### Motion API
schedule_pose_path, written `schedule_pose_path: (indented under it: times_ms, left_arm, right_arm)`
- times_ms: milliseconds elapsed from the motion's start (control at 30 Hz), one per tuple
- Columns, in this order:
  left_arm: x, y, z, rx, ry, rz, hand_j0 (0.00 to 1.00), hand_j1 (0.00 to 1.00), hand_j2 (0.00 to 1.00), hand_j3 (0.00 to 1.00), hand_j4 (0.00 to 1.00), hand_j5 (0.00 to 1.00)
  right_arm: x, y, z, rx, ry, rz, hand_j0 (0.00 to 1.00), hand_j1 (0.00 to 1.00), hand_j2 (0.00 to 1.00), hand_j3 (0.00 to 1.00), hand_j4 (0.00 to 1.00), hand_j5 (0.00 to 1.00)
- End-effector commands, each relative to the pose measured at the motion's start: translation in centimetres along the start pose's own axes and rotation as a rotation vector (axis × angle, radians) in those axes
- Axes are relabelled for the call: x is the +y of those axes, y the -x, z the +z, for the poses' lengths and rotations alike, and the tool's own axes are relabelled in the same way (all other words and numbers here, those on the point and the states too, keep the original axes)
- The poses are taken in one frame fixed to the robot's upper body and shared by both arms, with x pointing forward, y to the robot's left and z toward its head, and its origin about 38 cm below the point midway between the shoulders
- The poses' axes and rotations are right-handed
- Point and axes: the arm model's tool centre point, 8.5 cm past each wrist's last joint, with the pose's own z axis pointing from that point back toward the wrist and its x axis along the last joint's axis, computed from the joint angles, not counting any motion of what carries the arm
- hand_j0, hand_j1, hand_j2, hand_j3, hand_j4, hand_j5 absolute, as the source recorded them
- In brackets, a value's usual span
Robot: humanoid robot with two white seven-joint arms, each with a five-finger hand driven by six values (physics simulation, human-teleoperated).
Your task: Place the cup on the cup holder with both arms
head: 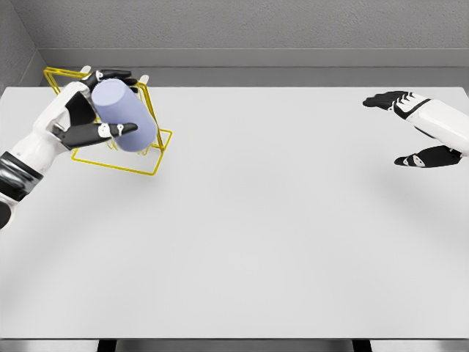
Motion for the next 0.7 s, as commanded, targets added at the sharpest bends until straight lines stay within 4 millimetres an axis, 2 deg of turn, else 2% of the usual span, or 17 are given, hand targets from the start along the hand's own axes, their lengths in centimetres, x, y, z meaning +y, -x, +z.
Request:
schedule_pose_path:
  times_ms: [0,133,300,667]
  left_arm:
    - [0.1,0.0,0.0,0.002,-0.003,0.001,0.71,0.71,0.71,0.71,0.71,0.71]
    - [0.3,0.0,0.1,0.002,-0.007,0.001,0.71,0.71,0.71,0.71,0.71,0.71]
    - [1.6,0.0,0.1,0.009,-0.036,-0.005,0.72,0.72,0.72,0.72,0.72,0.72]
    - [1.9,0.6,0.0,0.022,-0.049,0.001,0.75,0.75,0.75,0.75,0.75,0.75]
  right_arm:
    - [-0.1,0.0,0.0,-0.001,0.005,-0.006,1.00,1.00,1.00,1.00,1.00,1.00]
    - [-0.1,0.0,0.0,-0.001,0.005,-0.006,1.00,1.00,1.00,1.00,1.00,1.00]
    - [-0.1,0.0,0.0,-0.001,0.005,-0.006,1.00,1.00,1.00,1.00,1.00,1.00]
    - [0.0,0.1,0.0,0.001,0.004,-0.008,1.00,1.00,1.00,1.00,1.00,1.00]
